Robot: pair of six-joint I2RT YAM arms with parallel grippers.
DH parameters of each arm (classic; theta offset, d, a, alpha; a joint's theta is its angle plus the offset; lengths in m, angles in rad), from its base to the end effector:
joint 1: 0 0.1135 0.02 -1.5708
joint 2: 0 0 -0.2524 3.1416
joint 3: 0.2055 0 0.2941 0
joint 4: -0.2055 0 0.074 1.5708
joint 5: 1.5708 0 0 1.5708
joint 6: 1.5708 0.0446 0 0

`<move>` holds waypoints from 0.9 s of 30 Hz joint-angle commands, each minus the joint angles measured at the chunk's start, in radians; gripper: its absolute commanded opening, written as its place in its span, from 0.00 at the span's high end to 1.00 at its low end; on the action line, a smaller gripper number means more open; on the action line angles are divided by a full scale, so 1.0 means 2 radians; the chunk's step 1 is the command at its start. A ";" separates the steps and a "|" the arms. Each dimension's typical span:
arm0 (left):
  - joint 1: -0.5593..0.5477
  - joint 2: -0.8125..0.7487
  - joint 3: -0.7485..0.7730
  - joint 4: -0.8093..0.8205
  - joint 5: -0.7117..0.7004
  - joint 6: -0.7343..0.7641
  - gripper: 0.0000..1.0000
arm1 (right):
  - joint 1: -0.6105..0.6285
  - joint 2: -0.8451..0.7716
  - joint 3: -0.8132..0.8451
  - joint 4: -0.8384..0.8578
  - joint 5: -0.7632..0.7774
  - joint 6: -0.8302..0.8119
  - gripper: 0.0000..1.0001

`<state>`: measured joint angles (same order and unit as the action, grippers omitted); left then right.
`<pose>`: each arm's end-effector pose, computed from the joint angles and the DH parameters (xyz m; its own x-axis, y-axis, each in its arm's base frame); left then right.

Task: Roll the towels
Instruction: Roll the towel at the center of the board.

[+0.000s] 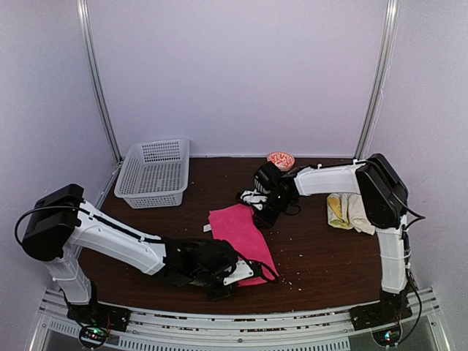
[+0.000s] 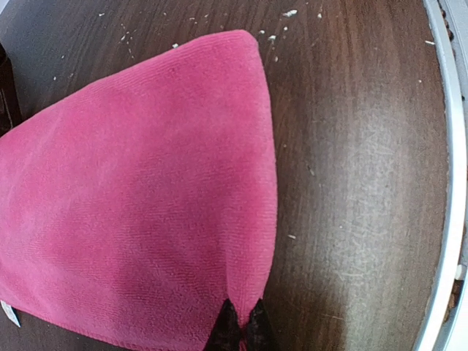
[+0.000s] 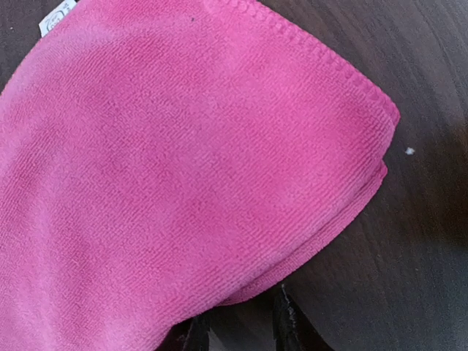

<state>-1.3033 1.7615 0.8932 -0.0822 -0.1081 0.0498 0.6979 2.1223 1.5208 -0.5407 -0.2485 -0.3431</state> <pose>0.1020 -0.3541 0.0841 -0.1679 0.7999 -0.5762 0.9518 0.2838 0.1166 0.3548 0.3119 0.1084 -0.4204 -0.7782 -0.4666 -0.8948 0.4409 0.0708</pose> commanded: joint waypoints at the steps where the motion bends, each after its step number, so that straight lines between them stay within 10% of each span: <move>1: -0.003 -0.028 -0.012 -0.006 0.008 -0.031 1.00 | 0.010 -0.018 0.002 -0.034 0.020 0.011 0.69; 18: 0.007 -0.023 -0.060 0.075 0.130 -0.154 1.00 | -0.053 -0.450 -0.222 -0.061 -0.186 -0.073 0.54; 27: 0.071 -0.016 -0.070 0.136 0.282 -0.217 1.00 | -0.039 -0.478 -0.305 -0.100 -0.234 -0.156 0.47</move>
<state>-1.2140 1.7142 0.7593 0.0937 0.2695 -0.2985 0.5976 1.1408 0.9436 -0.6689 -0.6537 -0.5301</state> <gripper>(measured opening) 0.007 0.539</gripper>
